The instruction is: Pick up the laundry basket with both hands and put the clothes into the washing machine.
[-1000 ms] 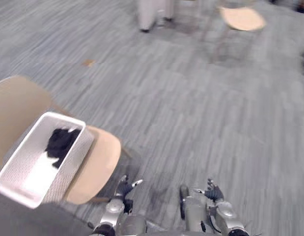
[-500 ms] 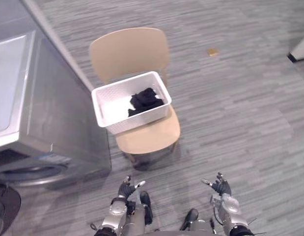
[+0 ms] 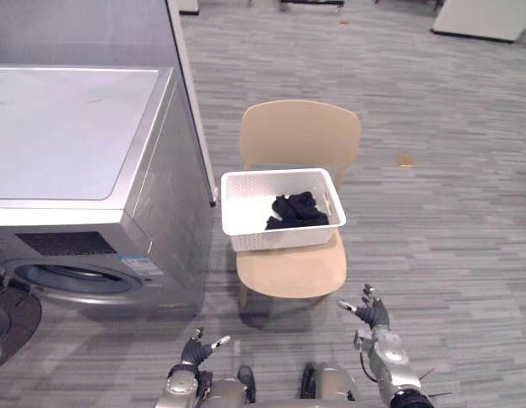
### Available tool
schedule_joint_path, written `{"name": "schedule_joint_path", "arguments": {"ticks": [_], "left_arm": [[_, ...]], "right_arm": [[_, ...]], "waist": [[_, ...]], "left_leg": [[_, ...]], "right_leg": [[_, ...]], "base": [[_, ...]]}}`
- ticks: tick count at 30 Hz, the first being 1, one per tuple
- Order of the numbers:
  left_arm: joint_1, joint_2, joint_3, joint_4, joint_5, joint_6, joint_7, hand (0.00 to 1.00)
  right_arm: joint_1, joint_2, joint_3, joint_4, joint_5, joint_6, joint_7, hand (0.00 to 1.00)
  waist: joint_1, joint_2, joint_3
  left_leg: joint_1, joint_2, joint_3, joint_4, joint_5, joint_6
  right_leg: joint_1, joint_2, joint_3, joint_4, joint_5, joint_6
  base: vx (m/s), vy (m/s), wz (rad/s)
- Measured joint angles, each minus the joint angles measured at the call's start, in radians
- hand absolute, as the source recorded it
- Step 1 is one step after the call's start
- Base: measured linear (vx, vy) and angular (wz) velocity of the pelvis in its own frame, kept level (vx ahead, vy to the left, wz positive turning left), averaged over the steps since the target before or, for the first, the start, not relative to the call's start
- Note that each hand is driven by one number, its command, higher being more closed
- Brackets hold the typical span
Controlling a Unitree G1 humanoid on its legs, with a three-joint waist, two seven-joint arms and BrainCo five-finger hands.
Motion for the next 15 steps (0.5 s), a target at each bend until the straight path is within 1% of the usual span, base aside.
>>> {"name": "schedule_joint_path", "arguments": {"ticks": [1, 2, 3, 5, 6, 9, 12, 13, 14, 15], "left_arm": [[-0.006, -0.013, 0.004, 0.000, 0.000, -0.002, 0.001, 0.00], [-0.003, -0.018, 0.022, 0.000, 0.000, -0.004, 0.001, 0.00], [-0.001, -0.021, 0.041, 0.000, 0.000, -0.004, 0.003, 0.00], [0.002, -0.017, 0.044, 0.001, 0.000, -0.005, 0.003, 0.00], [0.000, -0.020, 0.044, 0.001, 0.002, -0.007, 0.002, 0.00], [-0.006, -0.038, 0.039, -0.006, 0.012, -0.021, 0.001, 0.00], [-0.004, -0.032, 0.038, -0.007, 0.033, -0.021, -0.001, 0.00], [-0.004, -0.029, 0.036, -0.007, 0.037, -0.021, -0.001, 0.00], [-0.002, -0.019, 0.028, -0.007, 0.043, -0.021, -0.002, 0.00], [-0.002, -0.016, 0.027, -0.007, 0.043, -0.021, -0.002, 0.00]], "right_arm": [[0.001, -0.007, -0.006, -0.023, -0.023, 0.003, -0.013, 0.00], [0.005, -0.007, -0.006, -0.076, -0.052, 0.006, -0.019, 0.00], [0.015, -0.007, -0.006, -0.142, -0.080, 0.006, -0.027, 0.00], [0.040, -0.014, -0.032, -0.290, -0.140, 0.003, -0.031, 0.00], [0.047, -0.020, -0.043, -0.327, -0.165, 0.002, -0.034, 0.00], [0.050, -0.085, -0.065, -0.430, -0.253, 0.000, -0.057, 0.00], [0.020, -0.150, -0.060, -0.444, -0.335, 0.001, -0.049, 0.00], [0.011, -0.158, -0.058, -0.442, -0.344, 0.001, -0.048, 0.00], [-0.030, -0.202, -0.031, -0.422, -0.363, 0.001, -0.047, 0.00], [-0.054, -0.221, -0.014, -0.400, -0.365, 0.001, -0.046, 0.00]], "waist": [[0.005, 0.023, 0.006], [0.009, 0.037, 0.003], [0.009, 0.045, 0.001], [0.001, 0.047, 0.001], [0.001, 0.047, 0.001], [-0.003, 0.042, -0.002], [0.000, 0.043, -0.003], [0.000, 0.043, -0.003], [-0.001, 0.044, -0.003], [0.000, 0.044, -0.003]], "left_leg": [[0.000, 0.012, -0.016, -0.003, 0.004, -0.025], [0.000, 0.022, -0.023, -0.020, 0.012, -0.041], [0.000, 0.031, -0.027, -0.035, 0.018, -0.050], [0.013, 0.051, -0.039, -0.055, 0.032, -0.073], [0.021, 0.056, -0.045, -0.059, 0.033, -0.074], [0.039, 0.064, -0.054, -0.075, 0.054, -0.107], [0.039, 0.063, -0.054, -0.102, 0.068, -0.126], [0.037, 0.063, -0.054, -0.103, 0.070, -0.129], [0.029, 0.064, -0.054, -0.103, 0.078, -0.135], [0.026, 0.064, -0.054, -0.103, 0.081, -0.133]], "right_leg": [[0.022, 0.014, -0.022, -0.034, 0.020, -0.003], [0.036, 0.028, -0.032, -0.063, 0.027, -0.011], [0.038, 0.036, -0.045, -0.078, 0.032, -0.018], [0.070, 0.055, -0.074, -0.111, 0.035, -0.023], [0.086, 0.060, -0.085, -0.122, 0.035, -0.023], [0.133, 0.067, -0.116, -0.164, 0.037, -0.026], [0.138, 0.072, -0.121, -0.196, 0.043, -0.034], [0.138, 0.073, -0.122, -0.199, 0.045, -0.036], [0.138, 0.075, -0.126, -0.214, 0.058, -0.040], [0.138, 0.076, -0.125, -0.220, 0.063, -0.039]], "base": [[0.21, -0.110, 0.42], [0.19, -0.108, 0.24], [0.18, -0.126, 0.12], [0.18, -0.165, 0.25], [0.18, -0.164, 0.35], [0.10, -0.086, 0.30], [0.04, -0.035, 0.06], [0.01, -0.020, 0.04], [0.00, 0.000, 0.00], [0.00, 0.000, 0.00]]}}
